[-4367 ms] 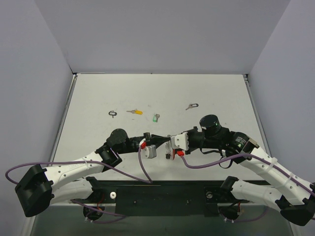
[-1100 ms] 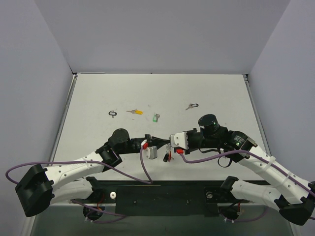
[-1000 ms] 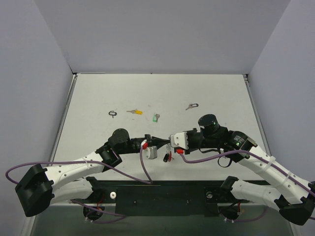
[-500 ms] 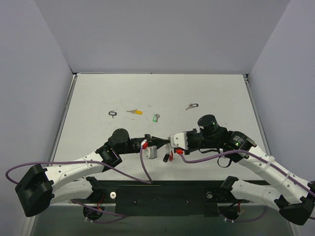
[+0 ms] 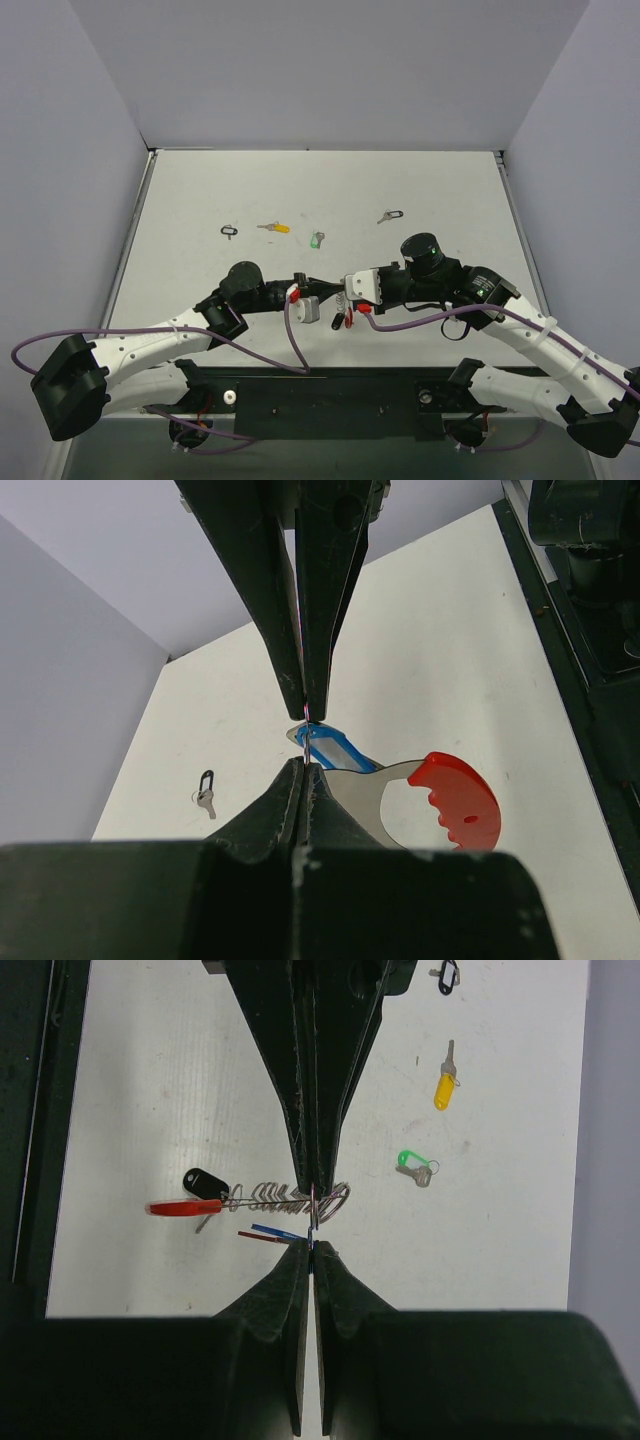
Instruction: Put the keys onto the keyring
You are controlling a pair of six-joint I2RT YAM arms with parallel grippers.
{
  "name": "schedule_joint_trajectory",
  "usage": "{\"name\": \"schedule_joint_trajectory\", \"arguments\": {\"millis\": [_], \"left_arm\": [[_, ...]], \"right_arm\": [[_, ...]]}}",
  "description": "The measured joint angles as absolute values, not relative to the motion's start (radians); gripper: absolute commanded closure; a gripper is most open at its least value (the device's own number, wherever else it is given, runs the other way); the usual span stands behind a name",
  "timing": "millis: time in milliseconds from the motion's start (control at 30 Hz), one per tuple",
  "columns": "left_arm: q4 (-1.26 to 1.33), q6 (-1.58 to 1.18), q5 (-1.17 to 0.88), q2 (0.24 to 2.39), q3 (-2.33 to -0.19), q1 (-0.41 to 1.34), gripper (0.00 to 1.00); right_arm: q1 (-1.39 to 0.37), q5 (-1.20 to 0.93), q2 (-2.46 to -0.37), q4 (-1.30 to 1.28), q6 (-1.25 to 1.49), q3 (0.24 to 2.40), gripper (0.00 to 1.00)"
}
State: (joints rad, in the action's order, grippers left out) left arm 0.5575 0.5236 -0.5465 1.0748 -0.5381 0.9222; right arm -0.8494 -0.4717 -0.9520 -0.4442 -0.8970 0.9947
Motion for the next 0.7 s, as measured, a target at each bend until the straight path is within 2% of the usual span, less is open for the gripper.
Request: {"name": "schedule_joint_trajectory", "arguments": {"millis": [700], "left_arm": [[0.556, 0.532, -0.546, 1.075, -0.538, 0.922, 1.00]], "right_arm": [[-0.849, -0.459, -0.952, -0.445, -0.902, 0.995, 1.00]]}}
